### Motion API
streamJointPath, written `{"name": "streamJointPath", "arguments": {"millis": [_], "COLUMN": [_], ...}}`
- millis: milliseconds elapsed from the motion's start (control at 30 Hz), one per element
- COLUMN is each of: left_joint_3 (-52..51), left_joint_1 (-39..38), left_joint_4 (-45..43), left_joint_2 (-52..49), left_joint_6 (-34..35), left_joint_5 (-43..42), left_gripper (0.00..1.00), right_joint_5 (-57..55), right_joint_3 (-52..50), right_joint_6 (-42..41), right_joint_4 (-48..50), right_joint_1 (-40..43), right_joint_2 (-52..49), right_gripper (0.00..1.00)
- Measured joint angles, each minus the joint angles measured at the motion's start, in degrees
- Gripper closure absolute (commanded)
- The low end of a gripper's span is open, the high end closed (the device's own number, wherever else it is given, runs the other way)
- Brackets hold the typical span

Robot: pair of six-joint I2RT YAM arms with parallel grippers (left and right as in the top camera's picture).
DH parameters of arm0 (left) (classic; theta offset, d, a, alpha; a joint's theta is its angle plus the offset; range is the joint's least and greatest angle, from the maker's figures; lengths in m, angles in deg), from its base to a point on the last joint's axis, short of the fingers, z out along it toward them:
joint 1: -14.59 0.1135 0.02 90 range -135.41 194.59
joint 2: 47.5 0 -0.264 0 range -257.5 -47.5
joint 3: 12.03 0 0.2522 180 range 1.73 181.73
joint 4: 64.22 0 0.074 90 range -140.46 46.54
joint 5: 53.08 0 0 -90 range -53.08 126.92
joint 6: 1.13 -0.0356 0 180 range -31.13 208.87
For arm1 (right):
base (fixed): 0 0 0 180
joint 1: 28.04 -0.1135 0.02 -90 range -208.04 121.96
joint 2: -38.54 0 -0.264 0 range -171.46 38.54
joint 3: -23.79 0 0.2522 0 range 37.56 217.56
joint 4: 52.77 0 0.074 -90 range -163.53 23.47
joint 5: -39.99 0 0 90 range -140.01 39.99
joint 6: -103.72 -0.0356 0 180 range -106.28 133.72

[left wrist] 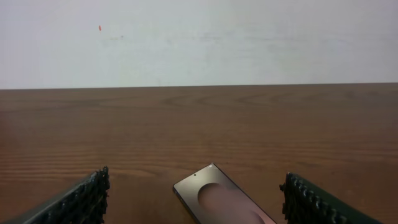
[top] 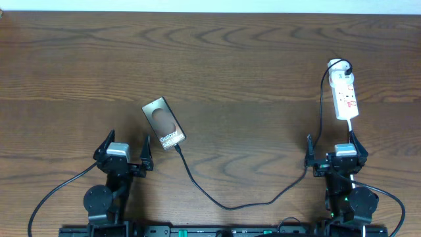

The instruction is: Plug charger to phone and switch on socket

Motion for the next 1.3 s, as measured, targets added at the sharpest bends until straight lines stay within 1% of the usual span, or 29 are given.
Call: {"name": "streamJointPath", "arguments": {"millis": [633,867,1300], "left_joint_3": [0.0,0.0,0.0], "left_joint_1": [0.0,0.0,0.0], "left_joint_4": [0.0,0.0,0.0], "left_joint_2": [0.0,0.0,0.0], "left_joint_6": [0.0,0.0,0.0], "left_joint_5": [0.0,0.0,0.0], "left_gripper": [0.13,0.13,0.13], "right_joint_5": [0.0,-0.1,-0.1], "right_joint_3": [0.0,0.0,0.0], "right_joint_6": [0.0,0.0,0.0], "right_joint_4": [0.0,0.0,0.0], "right_joint_1": [0.0,-1.9,-1.9], "right_joint_2": [0.0,0.0,0.0], "right_gripper": [0.01,0.01,0.01]}}
